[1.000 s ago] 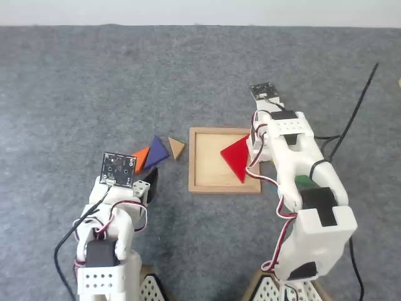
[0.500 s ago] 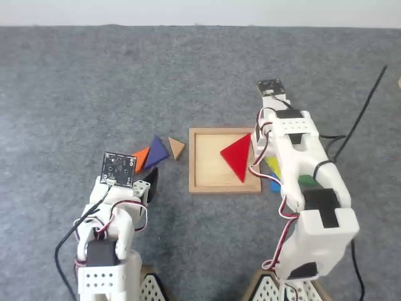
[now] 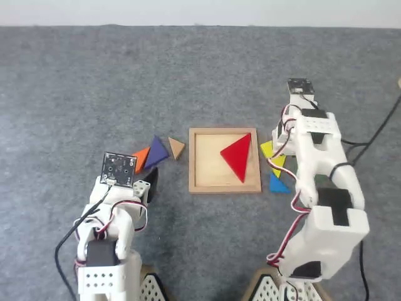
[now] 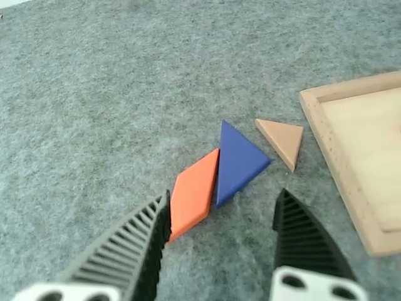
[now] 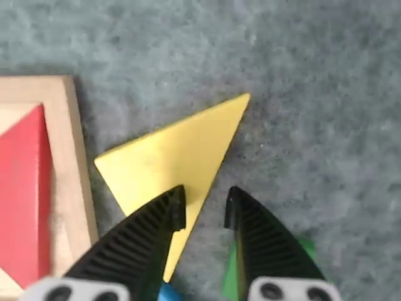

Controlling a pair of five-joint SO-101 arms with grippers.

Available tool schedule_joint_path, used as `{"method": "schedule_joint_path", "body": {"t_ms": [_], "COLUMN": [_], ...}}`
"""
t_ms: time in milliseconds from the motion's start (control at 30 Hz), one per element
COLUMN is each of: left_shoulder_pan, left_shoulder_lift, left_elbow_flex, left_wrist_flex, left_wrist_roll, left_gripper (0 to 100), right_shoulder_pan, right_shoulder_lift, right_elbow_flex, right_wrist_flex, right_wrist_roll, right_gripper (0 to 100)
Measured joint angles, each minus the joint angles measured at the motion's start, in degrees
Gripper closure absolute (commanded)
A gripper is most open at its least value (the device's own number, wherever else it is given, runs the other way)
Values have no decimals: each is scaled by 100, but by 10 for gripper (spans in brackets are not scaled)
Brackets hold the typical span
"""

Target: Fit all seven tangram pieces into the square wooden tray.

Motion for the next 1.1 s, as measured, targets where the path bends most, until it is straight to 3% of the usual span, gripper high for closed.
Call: {"method": "schedule_joint_path", "body": {"t_ms": [100,300,633,933,1100], "left_shoulder_pan": [0,0,0,0,0], "left_shoulder_lift": [0,0,0,0,0], "left_elbow_flex": [0,0,0,0,0], "left_wrist_flex": [0,0,0,0,0], "left_wrist_roll": [0,0,0,0,0], "left_gripper": [749,749,749,749,749], "right_shoulder_pan": [-281,-879,-976,-976,-976], "right_shoulder_lift": [18,26,765,1213,1336], "right_elbow_flex": [-167,-545,-862,-1503,-1697], "right_wrist_flex": [141,264,18,536,914], "right_wrist_roll": [-369,-791,-1011,-1371,-1389], "right_gripper": [649,673,671,676,826]}}
